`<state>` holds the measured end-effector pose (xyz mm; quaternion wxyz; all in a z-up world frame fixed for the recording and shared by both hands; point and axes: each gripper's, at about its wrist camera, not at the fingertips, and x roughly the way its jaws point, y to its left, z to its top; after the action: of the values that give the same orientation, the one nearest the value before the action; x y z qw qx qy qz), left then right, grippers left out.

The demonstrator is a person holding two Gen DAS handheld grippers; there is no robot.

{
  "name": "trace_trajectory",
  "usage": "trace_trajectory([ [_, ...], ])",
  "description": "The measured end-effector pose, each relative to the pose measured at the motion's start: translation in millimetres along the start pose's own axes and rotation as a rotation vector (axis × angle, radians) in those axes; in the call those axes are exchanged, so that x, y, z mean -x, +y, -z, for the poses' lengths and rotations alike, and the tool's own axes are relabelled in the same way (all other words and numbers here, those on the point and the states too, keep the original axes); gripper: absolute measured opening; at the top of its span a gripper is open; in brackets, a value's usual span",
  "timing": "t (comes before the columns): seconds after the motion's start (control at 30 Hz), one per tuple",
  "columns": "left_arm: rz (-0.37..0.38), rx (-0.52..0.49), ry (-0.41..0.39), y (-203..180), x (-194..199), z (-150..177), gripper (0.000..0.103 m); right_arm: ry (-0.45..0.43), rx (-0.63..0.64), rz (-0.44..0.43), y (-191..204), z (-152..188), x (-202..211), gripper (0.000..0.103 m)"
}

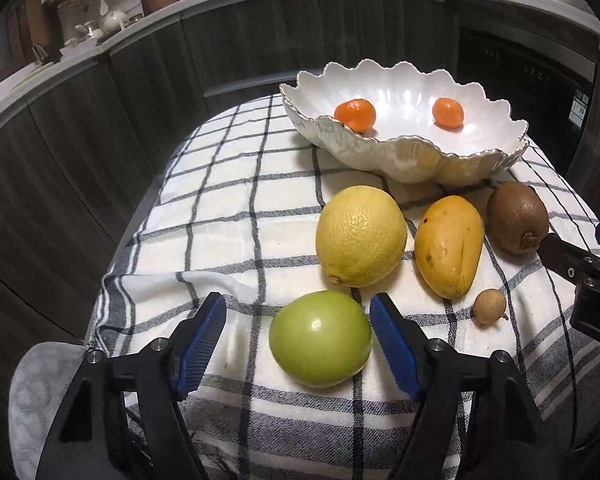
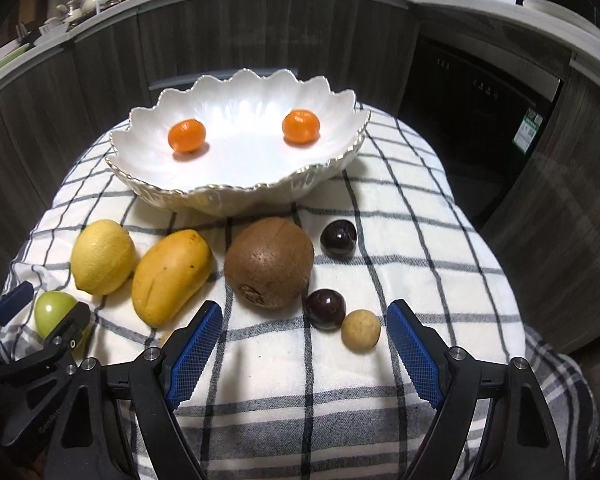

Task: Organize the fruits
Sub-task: 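Grasp the green apple with the left tool while the right tool grasps a small tan fruit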

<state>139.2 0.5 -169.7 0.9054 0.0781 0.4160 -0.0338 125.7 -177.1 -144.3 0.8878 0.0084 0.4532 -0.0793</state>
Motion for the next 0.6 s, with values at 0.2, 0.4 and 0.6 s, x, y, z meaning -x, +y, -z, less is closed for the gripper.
trace_trajectory([
  [0.2, 0.030, -0.007, 0.043, -6.5, -9.7, 4.7, 0.061, 0.022, -0.013, 0.003, -4.8, 0.4, -6.2, 0.085],
  [0.4, 0.033, -0.005, 0.044, -10.2, -9.6, 7.2, 0.048, 0.024, -0.022, 0.023, -11.0, 0.0, -8.4, 0.085],
  [0.6, 0.063, 0.004, 0.057, -13.5, 0.4, 4.0, 0.048, 0.022, -0.028, 0.035, -19.7, -1.7, -8.6, 0.084],
])
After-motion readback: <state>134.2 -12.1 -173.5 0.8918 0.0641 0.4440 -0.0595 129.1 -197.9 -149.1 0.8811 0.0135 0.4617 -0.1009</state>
